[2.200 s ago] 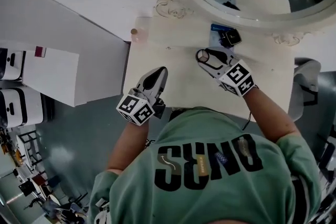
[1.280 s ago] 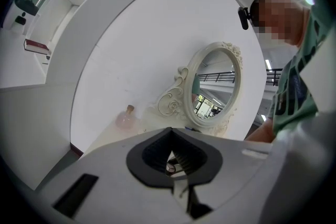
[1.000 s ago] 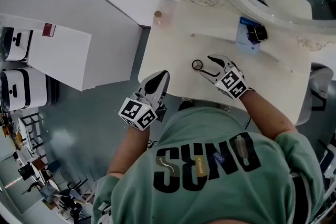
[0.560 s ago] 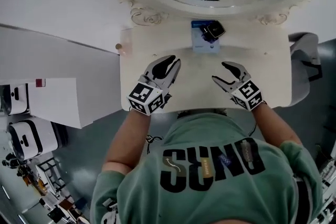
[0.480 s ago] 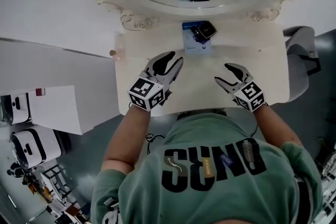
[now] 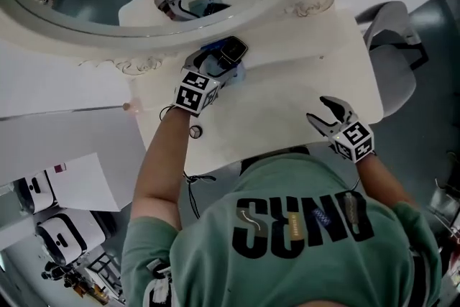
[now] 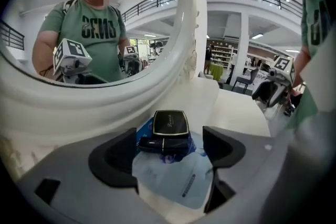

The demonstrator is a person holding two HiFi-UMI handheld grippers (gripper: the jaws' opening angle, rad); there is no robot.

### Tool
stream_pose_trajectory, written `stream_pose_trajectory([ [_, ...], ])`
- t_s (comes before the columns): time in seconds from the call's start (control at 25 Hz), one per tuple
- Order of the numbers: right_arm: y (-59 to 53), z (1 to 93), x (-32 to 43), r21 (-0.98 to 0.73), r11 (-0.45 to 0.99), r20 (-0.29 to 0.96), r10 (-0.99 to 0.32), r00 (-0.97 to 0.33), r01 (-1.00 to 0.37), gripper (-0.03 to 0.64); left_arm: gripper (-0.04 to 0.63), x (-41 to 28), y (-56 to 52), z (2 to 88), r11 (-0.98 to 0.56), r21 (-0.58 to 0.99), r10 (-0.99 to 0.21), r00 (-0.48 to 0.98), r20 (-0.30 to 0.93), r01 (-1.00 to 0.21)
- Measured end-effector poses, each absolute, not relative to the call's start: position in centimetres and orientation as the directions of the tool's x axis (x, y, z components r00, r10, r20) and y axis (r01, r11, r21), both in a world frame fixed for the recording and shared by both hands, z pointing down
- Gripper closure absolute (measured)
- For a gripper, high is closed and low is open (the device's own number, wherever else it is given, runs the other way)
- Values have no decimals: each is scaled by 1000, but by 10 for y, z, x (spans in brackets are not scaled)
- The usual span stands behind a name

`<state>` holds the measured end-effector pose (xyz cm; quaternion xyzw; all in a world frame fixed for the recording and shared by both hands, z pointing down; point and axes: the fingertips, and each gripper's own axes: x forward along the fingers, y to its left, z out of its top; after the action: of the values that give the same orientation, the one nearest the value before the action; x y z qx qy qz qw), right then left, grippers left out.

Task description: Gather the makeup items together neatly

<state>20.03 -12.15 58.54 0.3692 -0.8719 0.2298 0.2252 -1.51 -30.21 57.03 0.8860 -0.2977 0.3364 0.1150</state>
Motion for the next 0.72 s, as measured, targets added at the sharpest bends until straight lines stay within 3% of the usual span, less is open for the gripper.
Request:
stream_pose_trajectory([
  [0.32,-111,589,251,-240,557,576,-577,-579,-795,365,231,-8,-301,599,-885,-48,-327,543,773,-464],
  [0.52,-112,580,255,-241,558,561,-588,-583,-794,365,253,-6,-285,585,-922,-64,-289,568,771,-383],
  [0.72,-123,567,239,-237,591,523,-592,-614,-771,365,253,5,-220,539,-970,-101,-226,663,713,-222],
])
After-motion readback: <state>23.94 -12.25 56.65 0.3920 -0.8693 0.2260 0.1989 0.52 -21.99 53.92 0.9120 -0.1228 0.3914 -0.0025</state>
